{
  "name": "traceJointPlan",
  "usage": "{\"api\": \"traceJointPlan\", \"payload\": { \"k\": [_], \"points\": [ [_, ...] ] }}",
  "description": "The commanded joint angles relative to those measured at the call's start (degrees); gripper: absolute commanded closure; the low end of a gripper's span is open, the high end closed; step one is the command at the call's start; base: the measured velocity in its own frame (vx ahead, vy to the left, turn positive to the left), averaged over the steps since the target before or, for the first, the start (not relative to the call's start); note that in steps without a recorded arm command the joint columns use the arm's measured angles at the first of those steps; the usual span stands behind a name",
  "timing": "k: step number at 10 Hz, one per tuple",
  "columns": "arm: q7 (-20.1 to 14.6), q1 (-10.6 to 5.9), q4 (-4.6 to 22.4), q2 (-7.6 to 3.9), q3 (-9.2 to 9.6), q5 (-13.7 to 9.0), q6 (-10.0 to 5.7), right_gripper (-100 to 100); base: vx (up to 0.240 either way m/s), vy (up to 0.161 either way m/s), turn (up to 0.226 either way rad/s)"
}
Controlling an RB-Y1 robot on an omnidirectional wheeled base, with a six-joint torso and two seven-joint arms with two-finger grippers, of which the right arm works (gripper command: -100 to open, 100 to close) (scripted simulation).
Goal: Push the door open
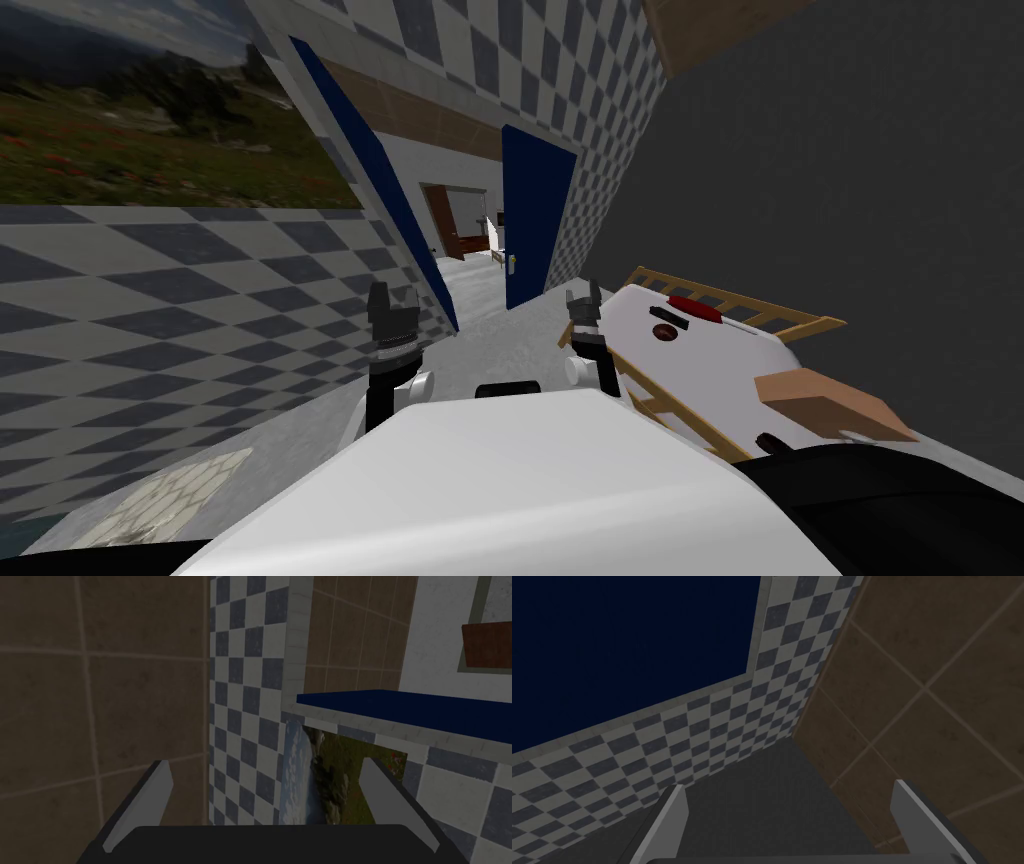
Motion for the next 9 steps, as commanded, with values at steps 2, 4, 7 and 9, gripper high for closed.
{"api": "traceJointPlan", "payload": {
  "k": [2,4,7,9],
  "points": [
    [-0.4,0.03,0.85,-0.75,0.69,0.84,-0.01,-100,0.133,-0.011,0.001],
    [-0.84,0.06,1.79,-1.47,1.45,1.77,-0.01,-100,0.244,-0.031,0.007],
    [-2.03,0.14,4.34,-2.98,3.5,4.28,-0.04,-100,0.286,-0.042,0.008],
    [-2.84,0.19,6.07,-3.8,4.91,6.0,-0.05,-100,0.258,-0.057,0.009]
  ]
}}
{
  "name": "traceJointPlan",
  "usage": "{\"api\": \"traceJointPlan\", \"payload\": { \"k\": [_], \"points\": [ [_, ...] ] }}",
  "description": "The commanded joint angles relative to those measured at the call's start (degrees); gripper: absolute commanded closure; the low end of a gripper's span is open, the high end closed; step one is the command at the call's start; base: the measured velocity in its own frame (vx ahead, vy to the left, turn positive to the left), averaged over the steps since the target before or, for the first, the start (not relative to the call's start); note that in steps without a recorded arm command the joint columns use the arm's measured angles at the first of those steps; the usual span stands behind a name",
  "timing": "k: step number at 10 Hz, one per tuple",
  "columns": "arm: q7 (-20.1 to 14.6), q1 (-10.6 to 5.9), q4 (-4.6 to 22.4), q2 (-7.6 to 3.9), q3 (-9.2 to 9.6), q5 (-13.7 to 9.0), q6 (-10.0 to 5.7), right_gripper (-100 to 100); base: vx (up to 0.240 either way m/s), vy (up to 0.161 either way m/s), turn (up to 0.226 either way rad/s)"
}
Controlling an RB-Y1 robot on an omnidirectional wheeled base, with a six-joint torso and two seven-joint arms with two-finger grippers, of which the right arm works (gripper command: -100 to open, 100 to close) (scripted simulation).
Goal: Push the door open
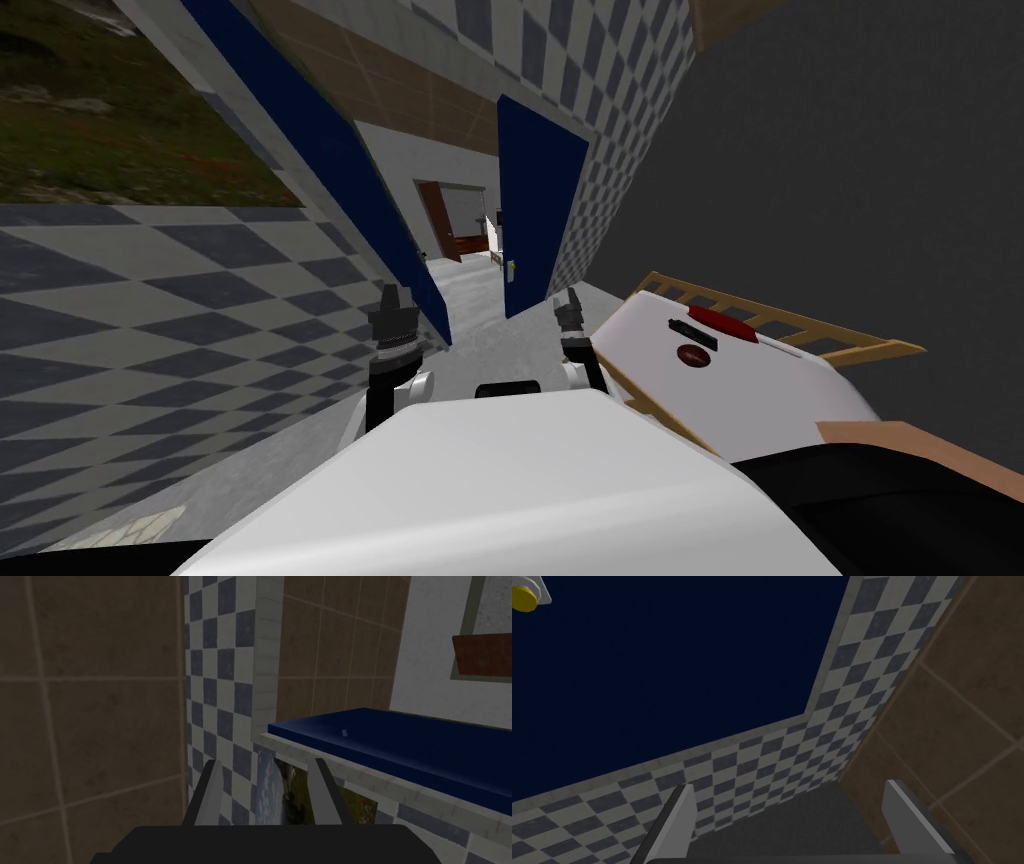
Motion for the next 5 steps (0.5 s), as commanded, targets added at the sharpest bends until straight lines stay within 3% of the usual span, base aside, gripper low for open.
{"api": "traceJointPlan", "payload": {
  "k": [1,5],
  "points": [
    [-0.71,-0.43,1.6,-0.59,0.81,1.2,0.08,-100,0.213,-0.03,0.004],
    [-2.64,-0.3,5.74,-1.91,4.15,5.28,0.05,-100,0.232,-0.061,0.008]
  ]
}}
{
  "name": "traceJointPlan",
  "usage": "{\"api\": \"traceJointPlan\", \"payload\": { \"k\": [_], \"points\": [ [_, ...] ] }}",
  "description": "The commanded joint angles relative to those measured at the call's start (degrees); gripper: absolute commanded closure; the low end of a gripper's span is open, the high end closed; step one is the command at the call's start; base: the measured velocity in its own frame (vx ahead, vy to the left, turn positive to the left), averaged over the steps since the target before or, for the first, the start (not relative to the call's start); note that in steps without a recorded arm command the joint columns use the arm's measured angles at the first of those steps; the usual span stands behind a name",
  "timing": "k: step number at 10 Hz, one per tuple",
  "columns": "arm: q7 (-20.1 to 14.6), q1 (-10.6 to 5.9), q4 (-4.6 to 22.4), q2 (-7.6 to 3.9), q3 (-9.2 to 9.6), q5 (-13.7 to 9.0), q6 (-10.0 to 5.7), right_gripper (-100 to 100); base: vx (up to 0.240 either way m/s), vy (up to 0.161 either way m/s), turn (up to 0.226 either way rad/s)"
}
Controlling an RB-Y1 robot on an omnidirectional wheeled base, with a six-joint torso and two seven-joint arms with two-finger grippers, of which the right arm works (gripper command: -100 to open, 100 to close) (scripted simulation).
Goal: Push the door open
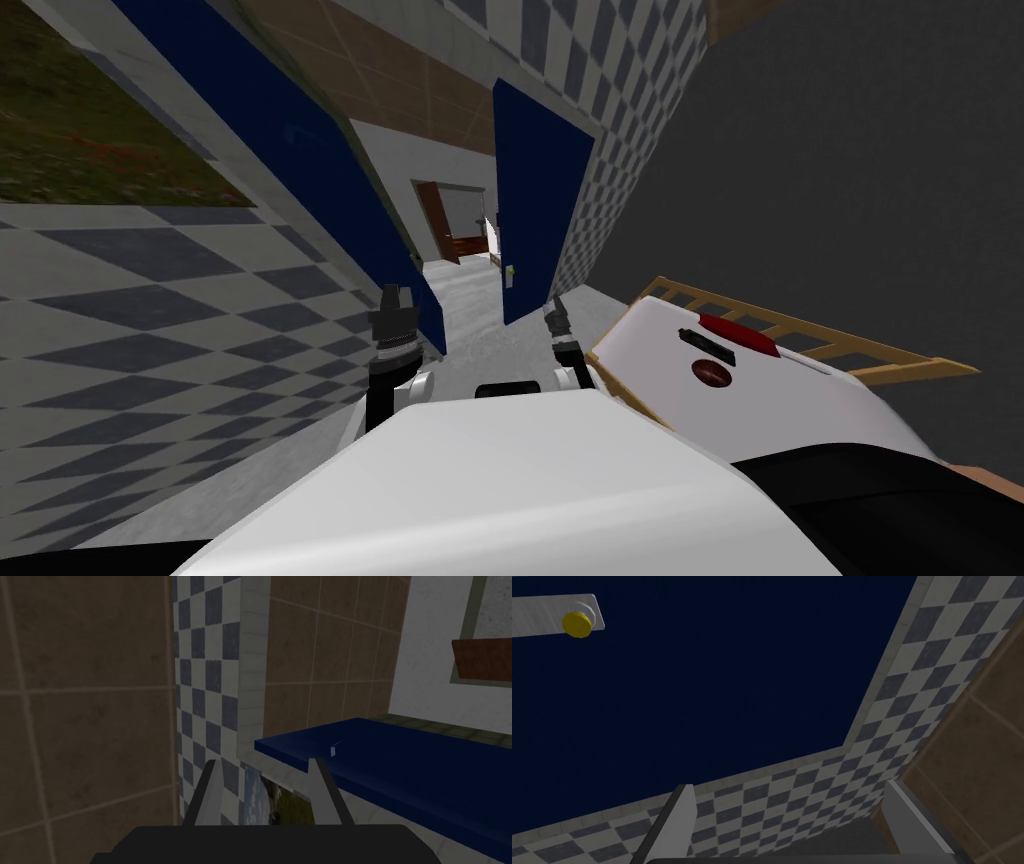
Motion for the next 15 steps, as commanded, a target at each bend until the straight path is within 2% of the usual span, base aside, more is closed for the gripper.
{"api": "traceJointPlan", "payload": {
  "k": [1,8,10,15],
  "points": [
    [-1.15,-0.55,1.79,-1.01,0.15,0.75,-0.15,-100,0.216,-0.077,0.016],
    [-4.53,-0.32,9.04,-2.07,6.01,7.9,-0.2,-100,0.205,-0.055,0.008],
    [-5.15,-0.28,10.37,-2.12,7.08,9.22,-0.22,-100,0.242,-0.055,0.011],
    [-7.64,-0.12,15.69,-1.99,11.38,14.47,-0.26,-100,0.239,-0.067,0.009]
  ]
}}
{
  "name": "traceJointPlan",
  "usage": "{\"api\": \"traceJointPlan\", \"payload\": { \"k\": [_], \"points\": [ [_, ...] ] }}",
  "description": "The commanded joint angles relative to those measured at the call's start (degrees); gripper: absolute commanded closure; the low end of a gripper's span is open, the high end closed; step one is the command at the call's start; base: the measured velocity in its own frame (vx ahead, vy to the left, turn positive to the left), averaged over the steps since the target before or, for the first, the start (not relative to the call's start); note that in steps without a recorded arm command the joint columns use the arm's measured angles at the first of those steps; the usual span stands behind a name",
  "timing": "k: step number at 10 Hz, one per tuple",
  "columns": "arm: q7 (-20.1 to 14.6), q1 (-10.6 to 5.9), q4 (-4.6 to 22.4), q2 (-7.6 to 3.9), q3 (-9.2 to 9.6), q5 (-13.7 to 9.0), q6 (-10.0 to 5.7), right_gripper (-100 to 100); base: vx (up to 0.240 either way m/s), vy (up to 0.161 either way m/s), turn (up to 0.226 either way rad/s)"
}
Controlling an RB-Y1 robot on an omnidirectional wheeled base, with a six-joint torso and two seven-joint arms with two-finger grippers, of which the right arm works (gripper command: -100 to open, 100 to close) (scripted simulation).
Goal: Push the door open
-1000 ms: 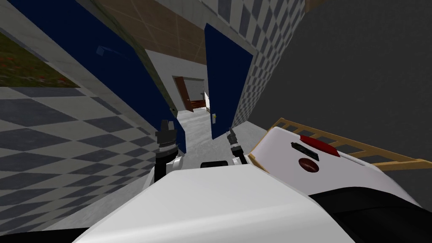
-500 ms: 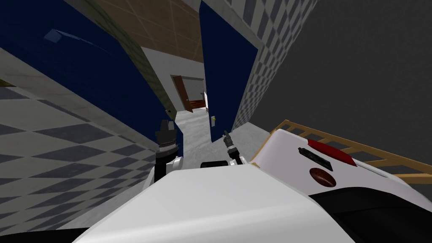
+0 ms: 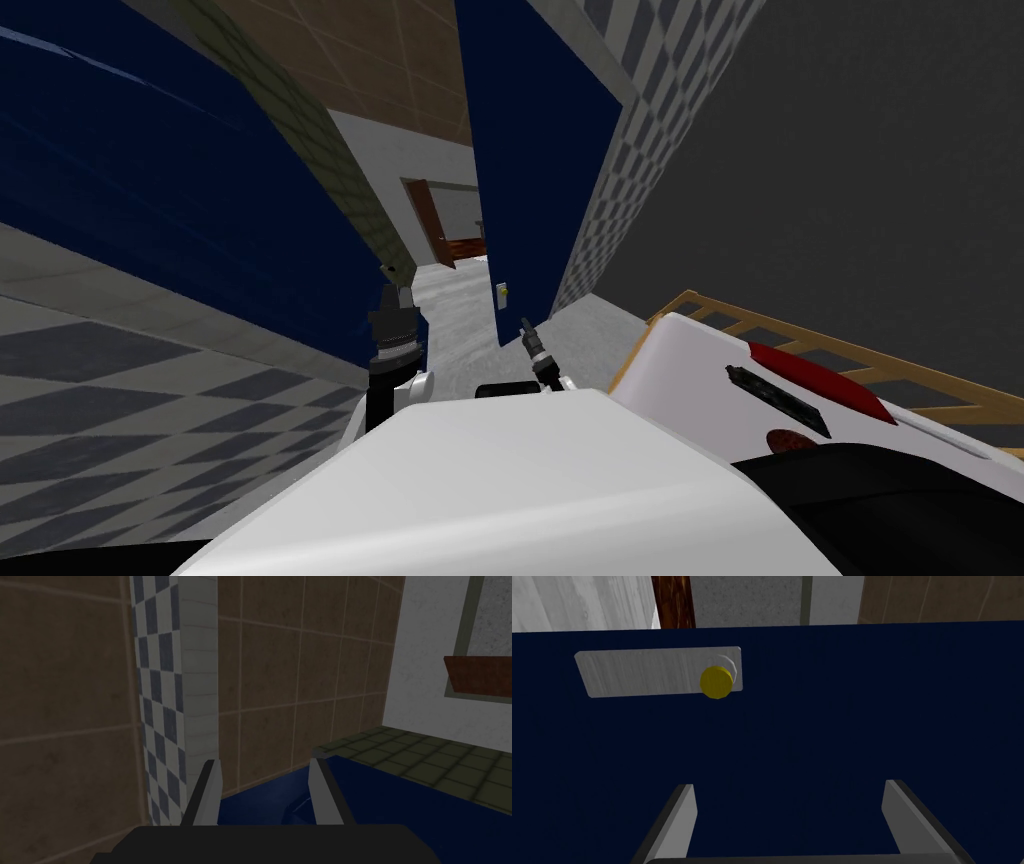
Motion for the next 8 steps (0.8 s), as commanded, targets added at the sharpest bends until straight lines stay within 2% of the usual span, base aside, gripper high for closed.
{"api": "traceJointPlan", "payload": {
  "k": [1,8],
  "points": [
    [-0.79,0.15,1.46,0.07,1.36,1.62,0.16,-100,0.243,-0.038,0.011],
    [-2.79,0.29,5.75,0.79,4.83,5.86,0.12,-100,0.217,-0.043,0.006]
  ]
}}
